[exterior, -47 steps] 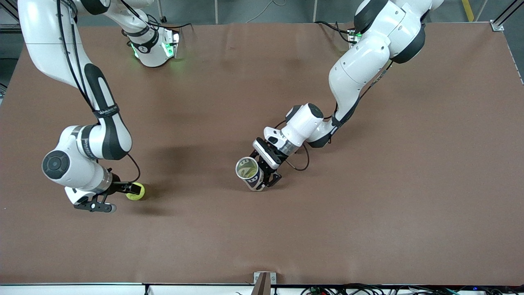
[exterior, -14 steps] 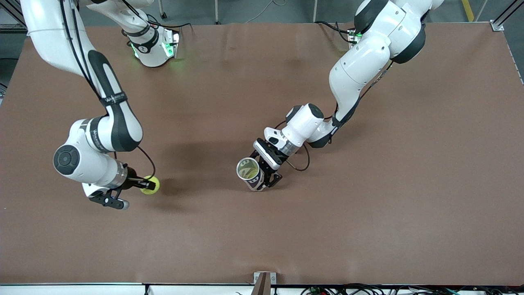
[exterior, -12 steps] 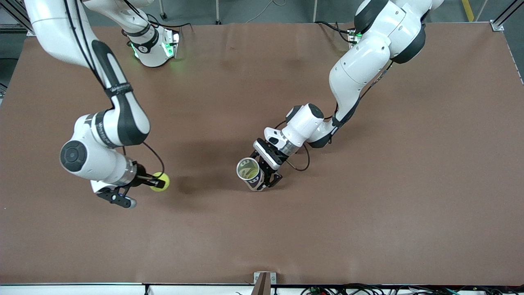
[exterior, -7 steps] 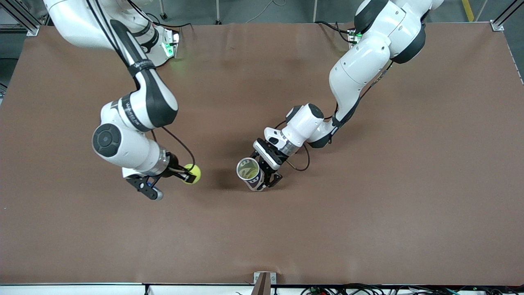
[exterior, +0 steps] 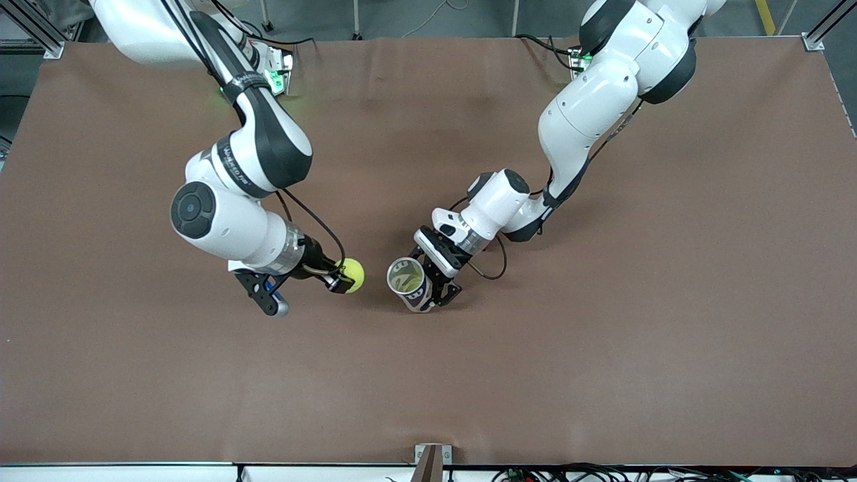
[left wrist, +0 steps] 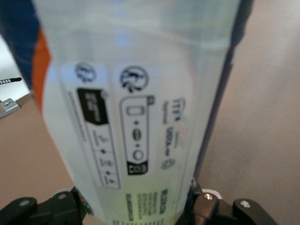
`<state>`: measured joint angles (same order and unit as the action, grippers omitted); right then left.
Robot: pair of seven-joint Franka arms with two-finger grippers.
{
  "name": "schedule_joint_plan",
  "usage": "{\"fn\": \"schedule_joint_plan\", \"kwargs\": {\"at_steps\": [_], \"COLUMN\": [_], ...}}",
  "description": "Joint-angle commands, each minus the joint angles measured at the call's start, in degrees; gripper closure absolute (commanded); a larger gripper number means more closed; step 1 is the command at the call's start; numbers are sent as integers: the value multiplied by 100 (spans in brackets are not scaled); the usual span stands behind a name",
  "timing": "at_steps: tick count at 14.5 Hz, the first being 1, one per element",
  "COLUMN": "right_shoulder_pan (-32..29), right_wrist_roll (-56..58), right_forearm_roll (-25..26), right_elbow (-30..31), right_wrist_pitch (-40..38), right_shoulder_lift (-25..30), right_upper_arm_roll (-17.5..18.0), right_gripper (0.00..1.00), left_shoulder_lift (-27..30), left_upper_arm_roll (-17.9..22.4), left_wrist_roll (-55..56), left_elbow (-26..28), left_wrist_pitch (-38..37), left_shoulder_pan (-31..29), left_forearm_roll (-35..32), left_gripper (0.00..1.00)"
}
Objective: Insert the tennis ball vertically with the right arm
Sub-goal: 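Lift the Roland Garros ball and move it over the tube opening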
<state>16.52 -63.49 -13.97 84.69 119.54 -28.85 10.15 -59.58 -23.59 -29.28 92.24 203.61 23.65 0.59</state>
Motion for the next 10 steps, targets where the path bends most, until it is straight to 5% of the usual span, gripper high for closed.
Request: {"fn": "schedule_joint_plan", "kwargs": {"at_steps": [1,10], "right_shoulder_pan": [246,703], "right_wrist_roll": [-549,-1376], "right_forearm_roll": [-88,-71], "right_elbow": [-304,-568], "right_wrist_pitch": [-72,16], "right_shoulder_lift": [-59,-199], "right_upper_arm_roll": [5,5], "right_gripper": [100,100], "left_shoulder_lift": [-36,-36], "left_upper_arm_roll": [13,13], "left_wrist_roll": [-43,-34], "left_elbow": [-13,-13], "left_wrist_pitch": [3,3], "left_shoulder_pan": [-18,-10], "left_forearm_roll": [99,99], "left_gripper": [21,21]}}
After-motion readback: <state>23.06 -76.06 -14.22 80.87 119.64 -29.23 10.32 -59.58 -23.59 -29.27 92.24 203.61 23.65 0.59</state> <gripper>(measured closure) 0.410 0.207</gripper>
